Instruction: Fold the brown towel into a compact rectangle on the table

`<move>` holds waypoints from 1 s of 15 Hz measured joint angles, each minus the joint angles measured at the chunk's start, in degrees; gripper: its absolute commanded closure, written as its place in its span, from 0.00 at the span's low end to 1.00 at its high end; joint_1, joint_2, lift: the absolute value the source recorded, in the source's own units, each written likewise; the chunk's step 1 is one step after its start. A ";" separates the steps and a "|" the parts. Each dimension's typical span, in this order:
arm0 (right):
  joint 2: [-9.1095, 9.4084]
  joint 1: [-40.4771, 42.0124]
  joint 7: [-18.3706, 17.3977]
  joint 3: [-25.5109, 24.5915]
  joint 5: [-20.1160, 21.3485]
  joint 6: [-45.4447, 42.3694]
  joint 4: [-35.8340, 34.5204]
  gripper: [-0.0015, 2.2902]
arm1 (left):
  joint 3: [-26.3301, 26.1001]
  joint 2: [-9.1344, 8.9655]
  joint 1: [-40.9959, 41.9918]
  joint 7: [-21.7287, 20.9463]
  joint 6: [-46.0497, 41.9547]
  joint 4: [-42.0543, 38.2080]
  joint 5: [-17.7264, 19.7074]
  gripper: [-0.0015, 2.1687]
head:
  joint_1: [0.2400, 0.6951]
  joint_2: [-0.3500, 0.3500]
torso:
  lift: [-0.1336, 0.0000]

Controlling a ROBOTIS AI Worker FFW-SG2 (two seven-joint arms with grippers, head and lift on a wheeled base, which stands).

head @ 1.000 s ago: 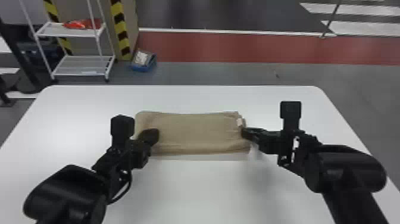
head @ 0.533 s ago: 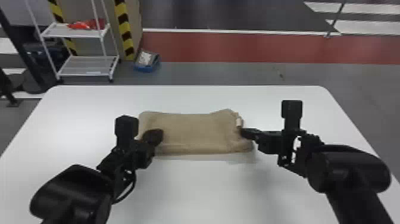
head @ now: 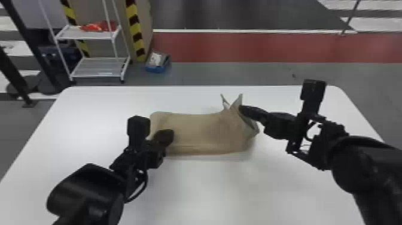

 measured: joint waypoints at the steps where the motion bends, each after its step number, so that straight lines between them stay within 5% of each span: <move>1: 0.09 0.08 -0.60 0.32 0.09 0.24 -1.08 0.64 | -0.21 -0.04 0.00 0.06 0.00 -0.01 0.00 0.79 | 1.00 0.52 | 0.08; 2: 0.18 0.19 -1.49 0.77 1.14 0.31 -1.63 0.48 | -0.37 -0.06 0.00 0.08 0.00 -0.05 0.00 0.79 | 1.00 0.52 | 0.08; 3: 0.22 0.49 -2.92 1.29 3.11 0.28 -2.02 0.17 | -0.46 -0.04 0.05 0.09 0.00 -0.14 0.00 0.79 | 1.00 0.52 | 0.08; 4: 0.21 0.95 -3.69 1.59 4.86 -0.06 -2.19 0.03 | -0.49 0.03 0.15 0.09 0.00 -0.24 0.06 0.79 | 1.00 0.51 | 0.08; 9: -0.64 4.91 -9.20 0.74 9.98 -3.35 -2.90 0.02 | -0.62 0.26 0.26 0.00 0.00 -0.29 0.05 0.79 | 1.00 0.45 | 0.08; 15: -0.54 4.00 -9.63 1.62 10.46 -4.18 -2.13 0.08 | -0.75 0.27 0.42 0.00 0.00 -0.39 -0.07 0.79 | 1.00 0.44 | 0.08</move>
